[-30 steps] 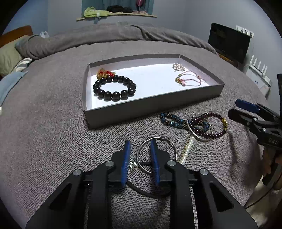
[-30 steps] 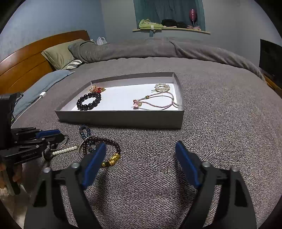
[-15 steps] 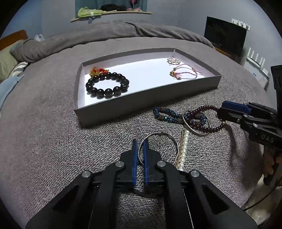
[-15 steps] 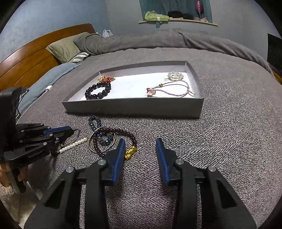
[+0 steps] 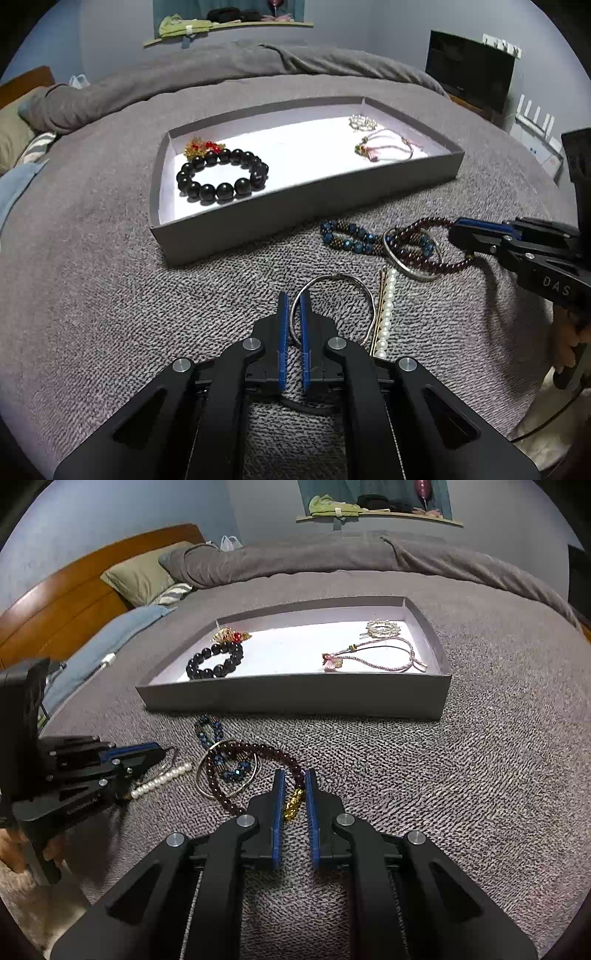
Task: Organize jewelry
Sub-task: 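Grasp silver bangle with left tool while right tool grasps dark bead bracelet, then lower the bangle and bead bracelet into the tray and open both tools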
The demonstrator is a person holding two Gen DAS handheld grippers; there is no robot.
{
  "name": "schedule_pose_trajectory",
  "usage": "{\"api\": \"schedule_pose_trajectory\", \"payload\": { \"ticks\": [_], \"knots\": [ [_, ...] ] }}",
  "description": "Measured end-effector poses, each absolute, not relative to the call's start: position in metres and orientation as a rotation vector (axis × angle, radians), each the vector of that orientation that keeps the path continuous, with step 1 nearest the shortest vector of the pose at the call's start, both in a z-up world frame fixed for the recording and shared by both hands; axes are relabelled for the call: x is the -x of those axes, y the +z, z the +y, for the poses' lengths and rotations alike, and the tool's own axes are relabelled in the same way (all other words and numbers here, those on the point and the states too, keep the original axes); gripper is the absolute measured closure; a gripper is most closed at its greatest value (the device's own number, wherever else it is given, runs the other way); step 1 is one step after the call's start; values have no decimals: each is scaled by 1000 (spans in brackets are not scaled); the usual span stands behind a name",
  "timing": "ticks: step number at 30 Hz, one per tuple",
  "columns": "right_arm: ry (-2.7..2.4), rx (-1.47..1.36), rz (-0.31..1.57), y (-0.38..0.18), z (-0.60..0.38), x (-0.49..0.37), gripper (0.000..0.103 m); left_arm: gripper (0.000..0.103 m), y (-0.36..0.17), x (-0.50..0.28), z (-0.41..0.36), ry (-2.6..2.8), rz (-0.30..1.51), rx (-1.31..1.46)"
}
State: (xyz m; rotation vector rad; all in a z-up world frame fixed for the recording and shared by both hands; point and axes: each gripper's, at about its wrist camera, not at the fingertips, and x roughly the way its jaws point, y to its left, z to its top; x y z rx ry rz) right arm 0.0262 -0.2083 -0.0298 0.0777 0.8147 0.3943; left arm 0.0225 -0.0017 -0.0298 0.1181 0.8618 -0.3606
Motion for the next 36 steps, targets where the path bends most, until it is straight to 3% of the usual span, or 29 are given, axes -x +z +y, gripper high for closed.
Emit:
{"api": "schedule_pose_trajectory", "payload": {
  "ticks": [21,31,36],
  "knots": [
    [393,-56,509,36,-216,-4,96,99,23,-18,14,-397,679,24],
    [289,-105,355,89,-228,-47,96,99,78,-61,25,-312,584,94],
    [271,-156,395,76,-243,-76,96,99,61,-84,29,-298,628,129]
  ]
}}
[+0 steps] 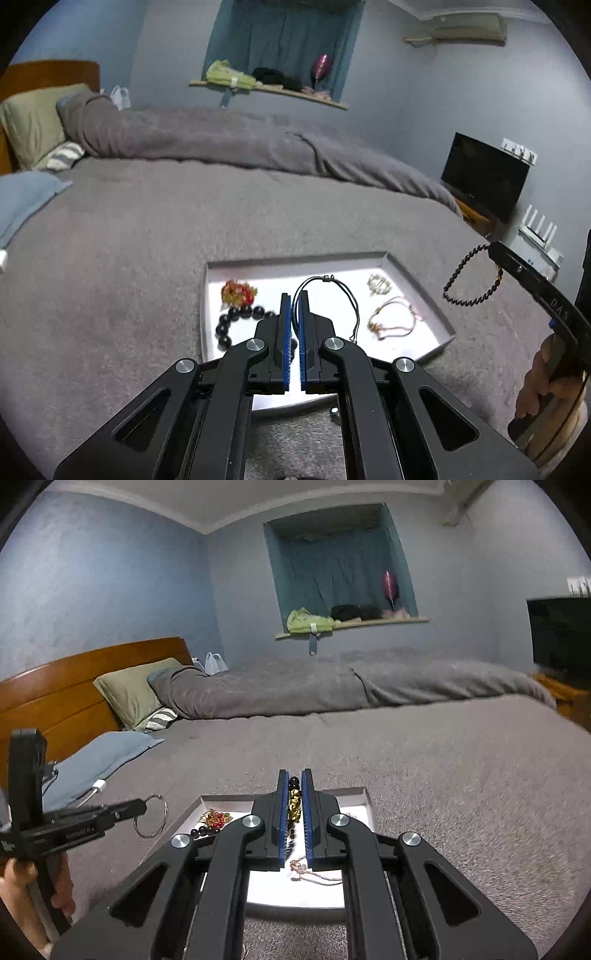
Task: Organize jewelry
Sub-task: 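Lower the bangle and bead bracelet into the tray and open both tools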
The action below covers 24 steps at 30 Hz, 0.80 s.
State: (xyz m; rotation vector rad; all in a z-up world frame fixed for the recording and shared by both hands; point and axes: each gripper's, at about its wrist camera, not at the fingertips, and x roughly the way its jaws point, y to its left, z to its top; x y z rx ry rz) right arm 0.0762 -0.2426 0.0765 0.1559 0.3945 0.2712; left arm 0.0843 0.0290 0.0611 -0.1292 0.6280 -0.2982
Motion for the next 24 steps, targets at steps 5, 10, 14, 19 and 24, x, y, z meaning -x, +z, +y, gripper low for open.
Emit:
{"api": "schedule_pose_trajectory", "payload": {
  "ticks": [5,10,14,19,24],
  "knots": [
    [296,-197,526,42,-254,-103,96,99,25,-102,34,-299,735,107],
    [322,-240,633,19,-261,-115,96,99,9,-113,41,-299,802,105],
    [309,-208,659,16,-257,-113,96,99,4,-112,41,-285,829,56],
    [290,-178,682,8,-251,-113,96,99,-9,-112,38,-244,858,6],
    [271,-119,717,-6,-240,-113,96,99,-10,-109,36,-245,858,-12]
  ]
}}
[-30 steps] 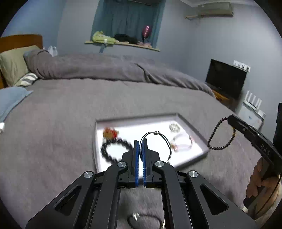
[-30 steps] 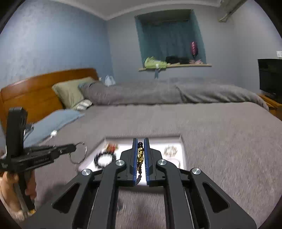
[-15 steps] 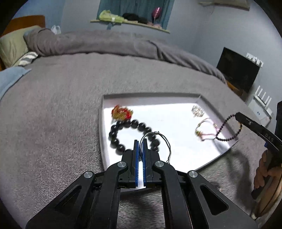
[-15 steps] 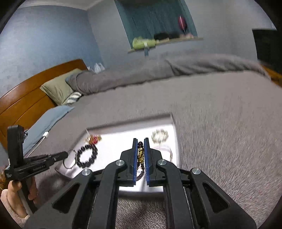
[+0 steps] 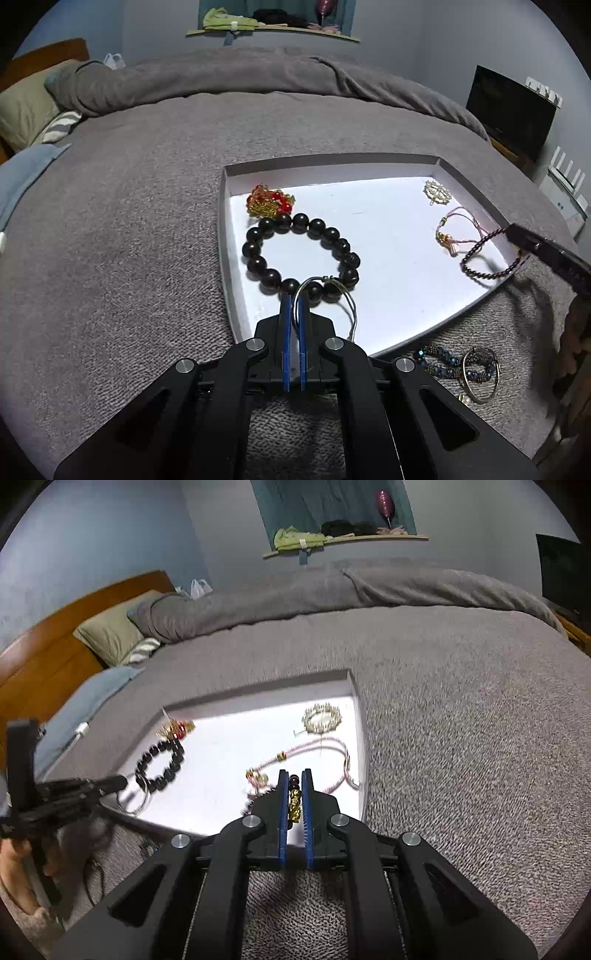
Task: Organize jewelry
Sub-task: 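Lower the bangle and bead bracelet into the tray and open both tools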
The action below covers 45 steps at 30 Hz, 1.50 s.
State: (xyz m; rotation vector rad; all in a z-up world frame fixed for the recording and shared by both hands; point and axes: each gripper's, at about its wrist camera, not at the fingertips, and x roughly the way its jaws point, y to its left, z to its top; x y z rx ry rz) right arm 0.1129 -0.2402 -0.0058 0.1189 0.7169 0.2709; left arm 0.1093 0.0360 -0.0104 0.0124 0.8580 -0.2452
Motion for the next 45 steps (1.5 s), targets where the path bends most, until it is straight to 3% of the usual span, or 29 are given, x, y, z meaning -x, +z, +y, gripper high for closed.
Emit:
{"api": "schedule_pose_trajectory", "payload": {
  "ticks": [23,35,37,39,45],
  "knots": [
    [232,-21,702,-13,-234,-112,94,98,-12,-109,34,-251,868,-10],
    [231,-38,653,-4,-237,-105,94,93,-7,-105,31,-240,834,-3],
    [233,-40,654,-4,-237,-105,91,86,-6,-105,31,-236,830,-4],
    [235,-41,649,-4,-237,-103,82,78,-6,-104,30,-227,820,-11],
    [240,-43,634,0,-236,-101,81,77,0,-101,26,-203,773,-35]
  ]
}}
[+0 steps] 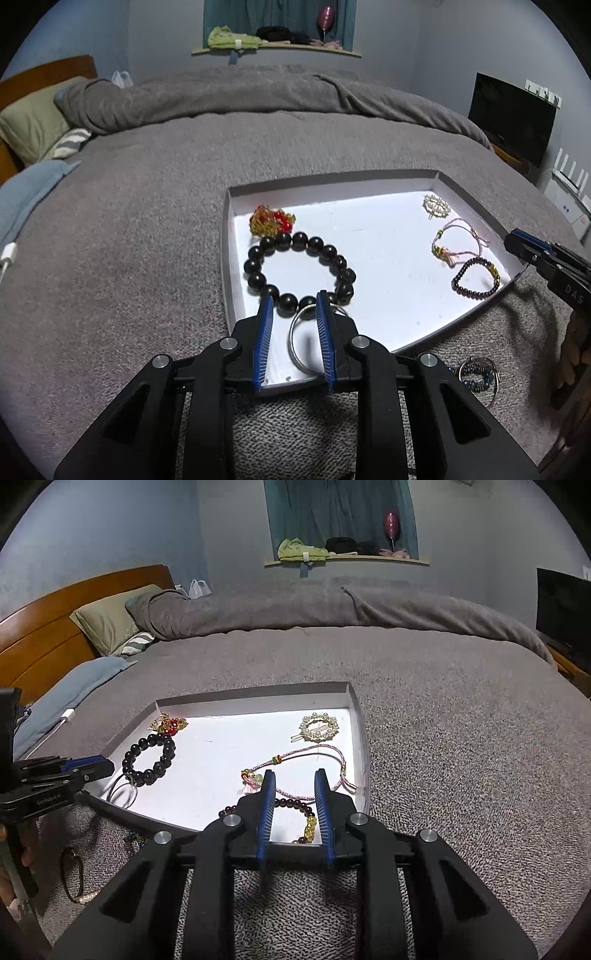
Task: Organize jewelry
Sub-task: 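Lower the bangle and bead bracelet into the tray and open both tools, then move both tools back over the remaining loose jewelry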
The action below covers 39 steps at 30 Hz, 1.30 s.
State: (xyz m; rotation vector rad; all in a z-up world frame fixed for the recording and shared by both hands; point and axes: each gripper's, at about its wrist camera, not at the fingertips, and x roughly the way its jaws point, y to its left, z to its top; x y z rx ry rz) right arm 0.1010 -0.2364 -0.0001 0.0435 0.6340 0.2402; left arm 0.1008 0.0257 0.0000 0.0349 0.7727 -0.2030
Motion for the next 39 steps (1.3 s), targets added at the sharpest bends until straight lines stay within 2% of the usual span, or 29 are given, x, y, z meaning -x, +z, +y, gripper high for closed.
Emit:
{"api": "schedule_pose_trajectory", "payload": {
  "ticks": [2,3,5,6,10,12,15,16,39],
  "knots": [
    [242,-46,633,1,-236,-100,78,74,1,-100,26,-203,768,-31],
    [243,-46,631,1,-237,-100,72,71,2,-100,26,-196,763,-32],
    [244,-48,628,2,-237,-100,66,63,2,-100,26,-189,753,-33],
    [246,-48,626,2,-237,-99,62,55,3,-99,27,-187,750,-32],
    [262,-58,612,5,-236,-97,36,31,7,-97,29,-166,714,-25],
    [269,-59,599,6,-236,-96,24,24,11,-95,31,-146,690,-17],
    [270,-60,573,9,-236,-93,8,18,14,-94,35,-128,675,-6],
    [267,-58,561,10,-236,-92,5,14,15,-94,35,-117,670,-5],
    [208,-56,561,6,-243,-45,5,10,20,-64,43,-92,629,17]
  ]
}}
